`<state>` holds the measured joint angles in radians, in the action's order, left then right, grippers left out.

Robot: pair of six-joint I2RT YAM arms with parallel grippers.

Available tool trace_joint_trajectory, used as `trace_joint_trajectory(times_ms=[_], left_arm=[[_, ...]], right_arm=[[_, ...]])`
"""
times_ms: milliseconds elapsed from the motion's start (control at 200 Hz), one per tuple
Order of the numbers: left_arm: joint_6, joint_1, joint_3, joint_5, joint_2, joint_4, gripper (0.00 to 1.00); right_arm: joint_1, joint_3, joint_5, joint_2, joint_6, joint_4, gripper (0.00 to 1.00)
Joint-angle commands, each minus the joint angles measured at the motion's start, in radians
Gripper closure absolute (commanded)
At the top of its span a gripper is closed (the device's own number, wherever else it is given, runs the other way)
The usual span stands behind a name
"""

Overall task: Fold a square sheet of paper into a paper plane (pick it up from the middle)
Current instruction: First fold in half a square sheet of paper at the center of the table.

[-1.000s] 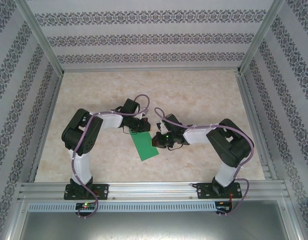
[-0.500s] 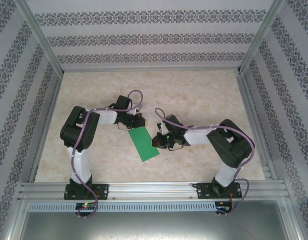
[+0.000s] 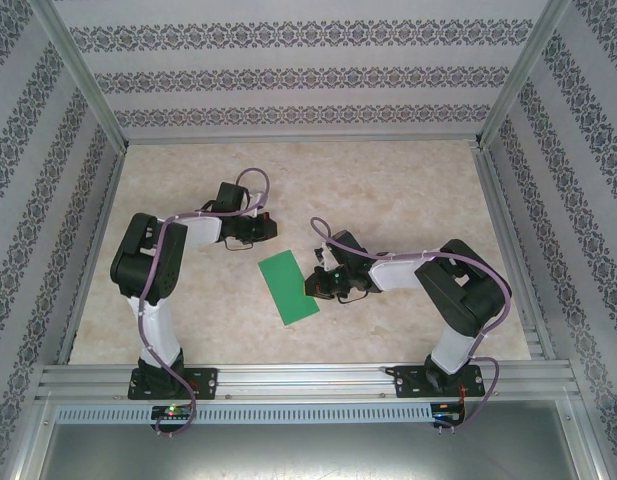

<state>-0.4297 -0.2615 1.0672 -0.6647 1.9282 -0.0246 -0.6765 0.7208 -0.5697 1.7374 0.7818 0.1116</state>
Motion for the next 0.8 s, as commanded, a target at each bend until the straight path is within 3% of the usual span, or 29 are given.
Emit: trace_joint_trajectory(times_ms=[0,195,300,540,794], left_arm=[[-0.017,-0.071,-0.043,0.012,-0.064,-0.017,1.00],[-0.083,-0.135,-0.094,0.030,-0.107,-0.020,1.00],[-0.143,-0.129,-0.098,0.129,-0.160,0.013,0.94],[-0.256,-0.033,-0.111,0.272,-0.298,0.100,0.44],[-0.278,0.068,-0.195,0.448,-0.500,0.232,0.09]], right_arm=[[-0.015,-0.023,0.036,0.037,0.003,-0.148,1.00],[-0.016,-0.014,0.042,0.039,0.018,-0.116,1.00],[-0.017,0.007,0.065,0.055,0.051,-0.069,1.00],[-0.032,0.140,0.147,0.050,0.052,-0.036,0.99],[-0.097,0.407,0.340,0.100,-0.173,-0.323,0.78]])
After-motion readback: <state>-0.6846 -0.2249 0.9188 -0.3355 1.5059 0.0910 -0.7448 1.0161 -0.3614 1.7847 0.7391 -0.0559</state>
